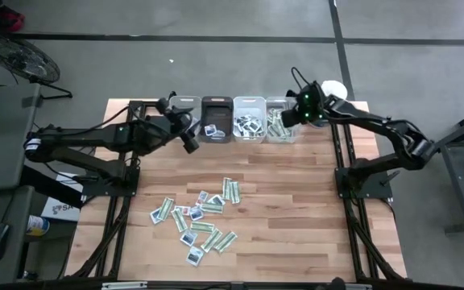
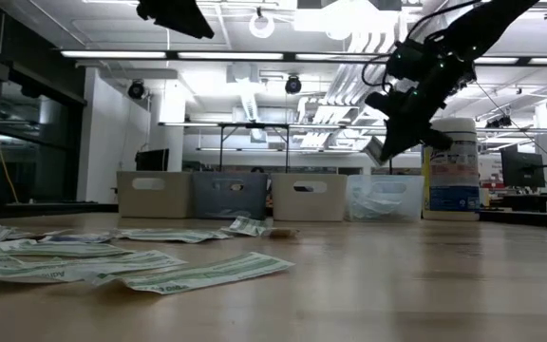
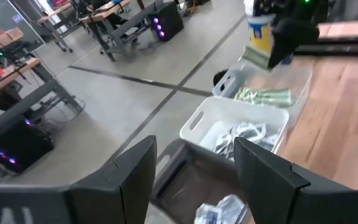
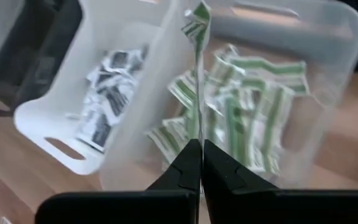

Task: Pick & Place First Aid Supplies
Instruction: Put the green bandage into the transparent bin

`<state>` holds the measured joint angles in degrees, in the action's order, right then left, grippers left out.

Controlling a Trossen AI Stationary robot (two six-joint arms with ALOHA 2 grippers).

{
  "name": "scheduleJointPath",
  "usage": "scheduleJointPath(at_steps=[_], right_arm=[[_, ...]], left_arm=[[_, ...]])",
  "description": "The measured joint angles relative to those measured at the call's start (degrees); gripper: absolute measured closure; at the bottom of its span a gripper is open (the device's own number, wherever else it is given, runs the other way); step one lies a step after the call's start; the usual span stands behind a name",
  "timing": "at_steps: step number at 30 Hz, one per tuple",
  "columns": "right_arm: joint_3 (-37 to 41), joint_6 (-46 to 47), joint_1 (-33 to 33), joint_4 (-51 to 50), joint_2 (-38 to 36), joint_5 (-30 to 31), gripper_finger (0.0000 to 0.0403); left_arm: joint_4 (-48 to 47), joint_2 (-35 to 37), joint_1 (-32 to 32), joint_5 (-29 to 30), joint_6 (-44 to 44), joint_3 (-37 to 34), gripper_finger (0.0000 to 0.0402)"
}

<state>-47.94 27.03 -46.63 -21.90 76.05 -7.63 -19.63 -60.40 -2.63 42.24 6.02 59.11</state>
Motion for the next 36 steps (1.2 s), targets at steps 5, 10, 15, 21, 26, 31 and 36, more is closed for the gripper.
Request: scheduleJointPath(at_steps=[5, 10, 15, 21, 26, 31, 36], right_arm=[[0.0, 2.56, -1.81, -3.67, 0.04, -1.58, 0.0403], [0.0, 5.49, -1.86, -4.81, 0.11, -3.39, 0.0403], [0.0, 7.35, -1.86, -4.96, 0.13, -3.36, 0.04], [0.0, 8.13, -1.73, -5.38, 0.13, -3.29, 0.0369], [0.0, 8.13, -1.73, -7.01, 0.15, -1.59, 0.0335], [0.0, 7.47, -1.73, -8.47, 0.15, 0.87, 0.0309], [0.0, 6.05, -1.78, -8.8, -0.22, 0.34, 0.0293]], left_arm=[[-3.8, 0.82, -0.02, 1.05, 1.98, 0.0, 0.0192], [-6.87, 1.74, -1.83, -1.17, 2.69, 0.0, 0.0192], [-9.71, 1.82, -5.49, -5.5, 2.86, -0.02, 0.0192], [-9.33, 1.84, -9.15, -12.91, 6.01, 0.0, 0.0192], [-9.36, 1.84, -10.5, -15.99, 7.22, 0.0, 0.0192], [-7.57, 0.74, -10.49, -20.38, 7.07, -1.4, 0.0192], [-3.07, -0.87, -10.49, -25.86, 2.16, -6.2, 0.0192]])
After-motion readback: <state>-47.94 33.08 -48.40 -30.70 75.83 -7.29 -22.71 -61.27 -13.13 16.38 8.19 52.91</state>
